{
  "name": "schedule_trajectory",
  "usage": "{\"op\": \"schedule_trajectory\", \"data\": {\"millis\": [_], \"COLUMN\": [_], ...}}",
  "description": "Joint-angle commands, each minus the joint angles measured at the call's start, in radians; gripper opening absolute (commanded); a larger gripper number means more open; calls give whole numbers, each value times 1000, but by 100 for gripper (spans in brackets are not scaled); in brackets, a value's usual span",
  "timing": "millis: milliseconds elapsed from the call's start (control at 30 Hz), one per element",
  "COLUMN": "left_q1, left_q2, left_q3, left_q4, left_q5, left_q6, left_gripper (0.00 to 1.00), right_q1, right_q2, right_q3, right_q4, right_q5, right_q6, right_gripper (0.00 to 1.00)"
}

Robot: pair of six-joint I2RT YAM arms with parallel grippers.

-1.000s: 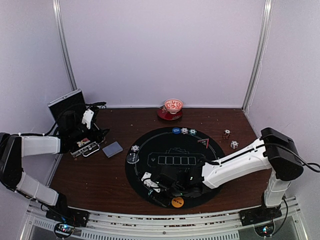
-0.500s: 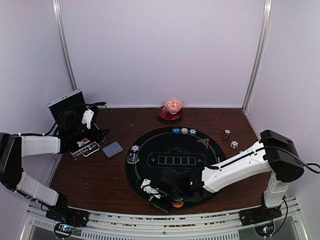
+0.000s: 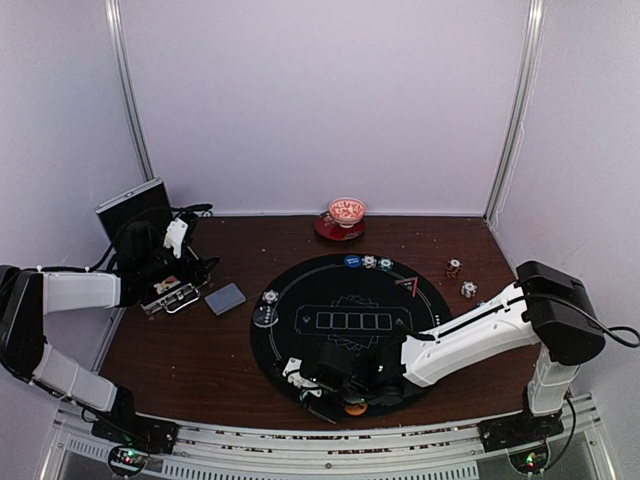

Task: Distribute texas hold em gaming equipment
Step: Place the poker chips pile in the big blind area, then pick up the pile of poker chips from the pile of poker chips.

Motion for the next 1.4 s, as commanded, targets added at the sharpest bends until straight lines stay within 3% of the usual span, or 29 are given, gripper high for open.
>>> {"op": "schedule_trajectory", "data": {"millis": [0, 167, 367, 467, 700, 900, 1100, 1367], "left_q1": [0, 0, 0, 0, 1, 0, 0, 0], "left_q2": [10, 11, 12, 9, 3, -5, -14, -19], "left_q3": [30, 30, 31, 30, 29, 27, 25, 23], "left_q4": [38, 36, 38, 37, 35, 34, 33, 31], "left_q5": [6, 6, 6, 3, 0, 5, 9, 11], "left_q6": [11, 11, 10, 11, 11, 9, 9, 7], "left_gripper": [98, 98, 98, 98, 98, 98, 98, 98], "right_q1": [-3, -3, -3, -3, -78, -305, -585, -837], "right_q2": [13, 6, -27, -98, -325, -517, -723, -730], "right_q3": [8, 7, 6, -12, -107, -249, -427, -493], "right_q4": [-5, -8, -3, 12, -20, -151, -194, -199], "right_q5": [33, 40, 42, 68, 260, 303, 301, 399], "right_q6": [-5, -6, 4, 31, 181, 423, 508, 540], "right_gripper": [45, 58, 66, 73, 98, 100, 100, 98]}}
